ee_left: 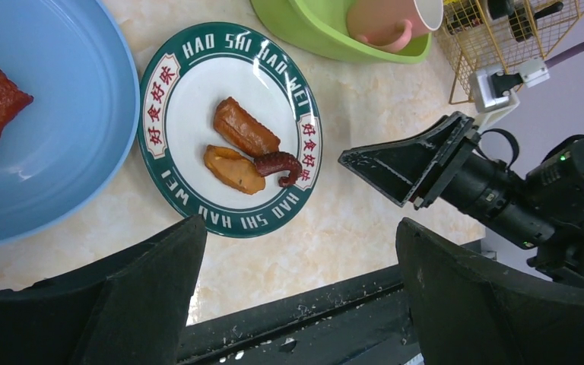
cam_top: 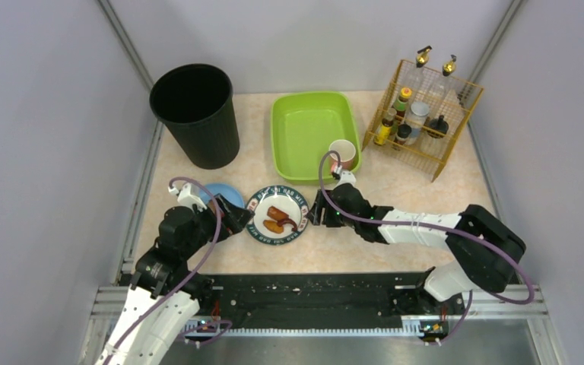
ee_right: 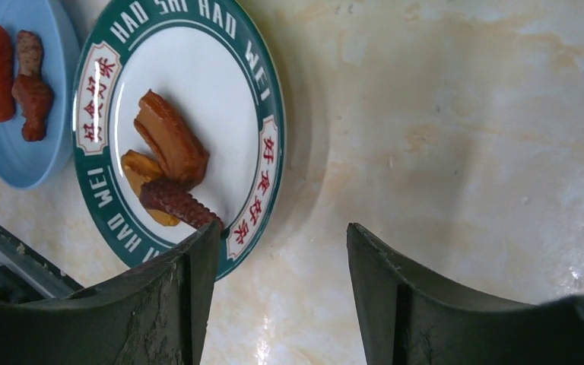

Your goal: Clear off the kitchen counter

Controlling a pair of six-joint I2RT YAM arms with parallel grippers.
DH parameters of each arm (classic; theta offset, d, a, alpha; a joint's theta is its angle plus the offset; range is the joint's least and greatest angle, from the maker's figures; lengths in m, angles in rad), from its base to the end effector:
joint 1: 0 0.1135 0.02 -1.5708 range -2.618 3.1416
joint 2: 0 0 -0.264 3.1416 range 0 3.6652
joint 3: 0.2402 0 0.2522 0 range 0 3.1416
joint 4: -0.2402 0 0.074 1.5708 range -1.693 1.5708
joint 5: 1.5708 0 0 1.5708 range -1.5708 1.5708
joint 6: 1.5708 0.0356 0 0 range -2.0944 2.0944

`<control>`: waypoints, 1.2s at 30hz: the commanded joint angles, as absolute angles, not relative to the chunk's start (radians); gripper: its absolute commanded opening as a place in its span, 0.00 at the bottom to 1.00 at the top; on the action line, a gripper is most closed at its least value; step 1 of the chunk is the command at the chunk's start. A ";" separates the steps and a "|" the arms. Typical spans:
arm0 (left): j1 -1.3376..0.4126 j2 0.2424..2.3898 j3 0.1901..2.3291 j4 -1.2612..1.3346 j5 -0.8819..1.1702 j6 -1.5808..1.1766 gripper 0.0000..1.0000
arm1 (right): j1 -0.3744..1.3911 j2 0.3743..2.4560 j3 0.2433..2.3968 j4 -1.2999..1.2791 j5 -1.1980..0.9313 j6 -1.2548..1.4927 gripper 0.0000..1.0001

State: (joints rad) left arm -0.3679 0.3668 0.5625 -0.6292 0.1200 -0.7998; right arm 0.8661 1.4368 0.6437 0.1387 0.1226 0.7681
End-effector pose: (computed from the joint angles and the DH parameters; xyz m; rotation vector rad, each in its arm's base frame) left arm 0.0931 -0.0404 0.2687 -0.3726 2.0760 -0.8481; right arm 0.1887 0.2151 0.1761 -0.0436 2.3281 0.7393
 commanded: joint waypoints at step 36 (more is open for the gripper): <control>-0.370 0.342 0.543 -0.571 0.163 -0.781 0.99 | 0.865 1.834 0.476 0.829 0.028 1.049 0.00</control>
